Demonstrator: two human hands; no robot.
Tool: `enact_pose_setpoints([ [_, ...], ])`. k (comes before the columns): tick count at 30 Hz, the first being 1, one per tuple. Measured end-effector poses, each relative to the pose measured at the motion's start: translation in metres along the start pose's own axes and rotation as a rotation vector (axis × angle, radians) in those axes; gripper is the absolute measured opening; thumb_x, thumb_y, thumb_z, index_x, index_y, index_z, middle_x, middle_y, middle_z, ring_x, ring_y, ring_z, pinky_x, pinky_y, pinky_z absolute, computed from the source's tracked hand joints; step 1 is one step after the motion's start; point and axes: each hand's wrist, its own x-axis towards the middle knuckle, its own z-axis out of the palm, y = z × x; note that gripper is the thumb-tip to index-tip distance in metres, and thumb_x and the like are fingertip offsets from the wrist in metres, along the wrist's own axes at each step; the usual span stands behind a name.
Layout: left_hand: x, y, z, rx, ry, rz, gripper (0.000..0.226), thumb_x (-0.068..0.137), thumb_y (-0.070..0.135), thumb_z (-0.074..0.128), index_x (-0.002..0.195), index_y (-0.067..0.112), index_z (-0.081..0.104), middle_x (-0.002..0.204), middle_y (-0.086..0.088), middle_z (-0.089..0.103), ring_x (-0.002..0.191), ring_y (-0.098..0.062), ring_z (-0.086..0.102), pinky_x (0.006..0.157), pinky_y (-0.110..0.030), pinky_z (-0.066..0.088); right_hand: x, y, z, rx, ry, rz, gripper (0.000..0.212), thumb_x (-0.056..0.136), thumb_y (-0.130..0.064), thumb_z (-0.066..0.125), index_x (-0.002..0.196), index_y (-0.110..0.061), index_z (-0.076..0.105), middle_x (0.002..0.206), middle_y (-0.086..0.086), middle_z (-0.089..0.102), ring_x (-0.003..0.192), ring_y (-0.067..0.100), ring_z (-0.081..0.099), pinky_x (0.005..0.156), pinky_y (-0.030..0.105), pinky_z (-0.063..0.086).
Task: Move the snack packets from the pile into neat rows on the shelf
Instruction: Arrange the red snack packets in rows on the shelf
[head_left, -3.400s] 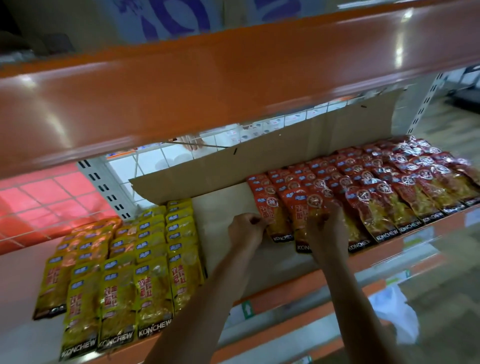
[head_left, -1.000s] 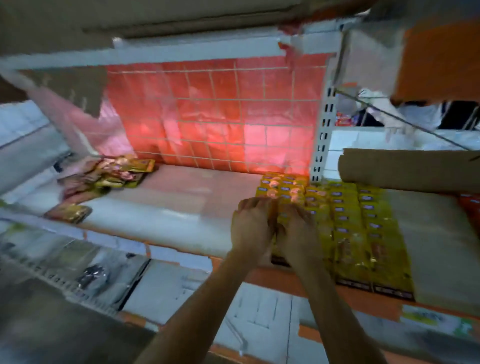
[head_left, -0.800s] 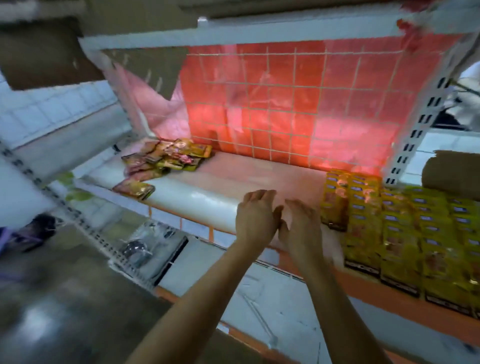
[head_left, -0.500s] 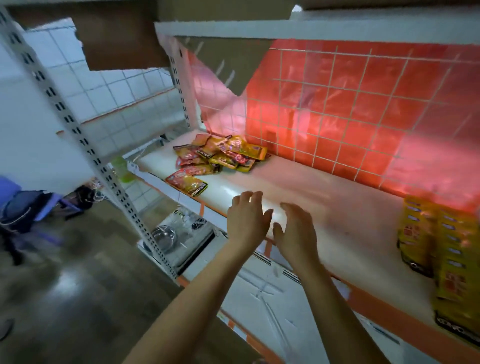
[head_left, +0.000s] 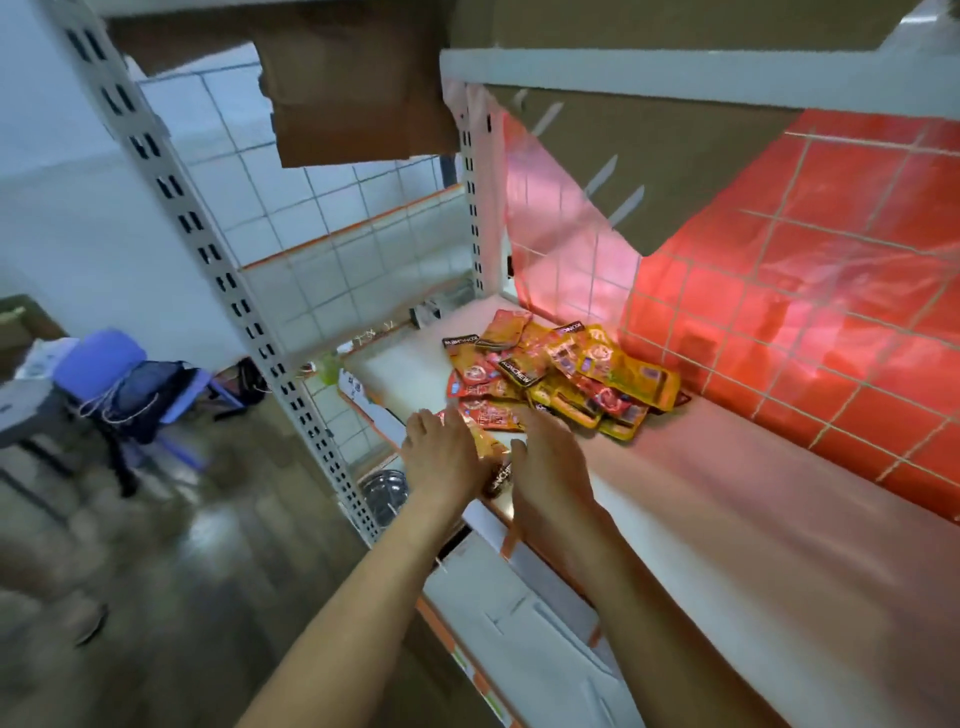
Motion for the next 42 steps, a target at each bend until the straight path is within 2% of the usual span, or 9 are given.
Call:
enact_pose_setpoints([
  [8, 0.026, -0.011, 0.004, 0.089, 0.031, -0.023, 0.071, 0.076, 0.056, 0.067, 0.127, 0.011, 0.044, 0.123, -0.009, 0.051, 0.116, -0.029, 0.045, 0.092, -0.033, 0.040, 0.031, -0.002, 0.036, -0.115, 0.055, -0.074, 0.023, 0.085, -0.021, 0.059, 0.107, -0.020, 0.064, 0.104, 0.000, 0.067, 0.098, 0.021, 0.062, 0.081, 0.033, 0.049],
  [16, 0.005, -0.001, 0.003, -0.447, 0.144, 0.120, 0.101, 0.066, 0.033, 0.082, 0.147, 0.024, 0.023, 0.133, -0.006, 0.035, 0.108, -0.032, 0.054, 0.079, -0.038, 0.047, 0.004, 0.006, 0.025, -0.457, 0.181, 0.026, 0.014, 0.080, -0.017, 0.064, 0.093, -0.023, 0.064, 0.099, -0.002, 0.054, 0.095, 0.021, 0.049, 0.073, 0.032, 0.035],
  [20, -0.009, 0.010, 0.004, -0.587, 0.096, 0.021, 0.122, 0.063, 0.022, 0.087, 0.152, 0.030, 0.004, 0.147, -0.017, 0.024, 0.124, -0.039, 0.046, 0.094, -0.044, 0.045, -0.011, 0.018, 0.011, -0.381, 0.172, 0.118, 0.026, 0.090, -0.014, 0.050, 0.109, -0.029, 0.057, 0.117, 0.000, 0.055, 0.111, 0.024, 0.045, 0.087, 0.037, 0.037],
  [22, -0.017, 0.016, 0.004, -0.654, 0.097, 0.023, 0.124, 0.063, 0.018, 0.085, 0.152, 0.030, 0.001, 0.142, -0.019, 0.038, 0.121, -0.038, 0.049, 0.092, -0.043, 0.046, -0.019, 0.022, 0.003, -0.387, 0.128, 0.144, 0.039, 0.089, -0.009, 0.048, 0.122, -0.029, 0.050, 0.122, 0.000, 0.054, 0.115, 0.023, 0.044, 0.089, 0.039, 0.037],
  [26, -0.038, 0.025, 0.002, -0.779, 0.068, -0.026, 0.112, 0.070, 0.015, 0.078, 0.152, 0.030, 0.003, 0.106, -0.011, 0.067, 0.099, -0.032, 0.064, 0.084, -0.045, 0.053, -0.036, 0.026, -0.016, -0.413, 0.119, 0.268, 0.038, 0.081, -0.026, 0.063, 0.116, -0.018, 0.051, 0.119, 0.002, 0.053, 0.110, 0.023, 0.045, 0.079, 0.036, 0.034],
  [30, -0.067, 0.029, 0.000, -0.928, -0.039, -0.081, 0.089, 0.067, 0.030, 0.079, 0.144, 0.022, 0.036, 0.114, -0.004, 0.066, 0.104, -0.022, 0.064, 0.091, -0.041, 0.052, -0.061, 0.038, -0.039, -0.394, 0.007, 0.343, 0.062, 0.072, -0.045, 0.072, 0.118, -0.010, 0.048, 0.120, 0.009, 0.048, 0.113, 0.028, 0.043, 0.084, 0.035, 0.039],
  [33, -0.092, 0.033, 0.004, -0.958, -0.061, -0.052, 0.061, 0.059, 0.046, 0.067, 0.115, 0.022, 0.064, 0.102, 0.002, 0.071, 0.094, -0.017, 0.067, 0.085, -0.040, 0.054, -0.089, 0.045, -0.053, -0.217, 0.068, 0.400, 0.059, 0.078, -0.036, 0.071, 0.119, -0.006, 0.042, 0.122, 0.015, 0.052, 0.115, 0.034, 0.048, 0.087, 0.037, 0.044],
  [36, -0.123, 0.044, 0.007, -1.028, -0.069, 0.003, 0.032, 0.069, 0.040, 0.067, 0.097, 0.027, 0.064, 0.094, 0.005, 0.071, 0.089, -0.015, 0.067, 0.081, -0.037, 0.055, -0.123, 0.050, -0.069, -0.026, 0.139, 0.444, 0.042, 0.088, -0.026, 0.060, 0.117, -0.004, 0.039, 0.116, 0.021, 0.060, 0.107, 0.040, 0.057, 0.079, 0.038, 0.045],
  [42, -0.182, 0.087, 0.009, -1.222, -0.214, 0.084, 0.020, 0.084, 0.023, 0.069, 0.102, 0.025, 0.061, 0.098, -0.004, 0.071, 0.088, -0.020, 0.069, 0.080, -0.041, 0.057, -0.199, 0.077, -0.107, 0.152, 0.340, 0.438, 0.031, 0.092, -0.019, 0.053, 0.122, -0.011, 0.050, 0.118, 0.014, 0.063, 0.106, 0.036, 0.058, 0.083, 0.037, 0.045],
])
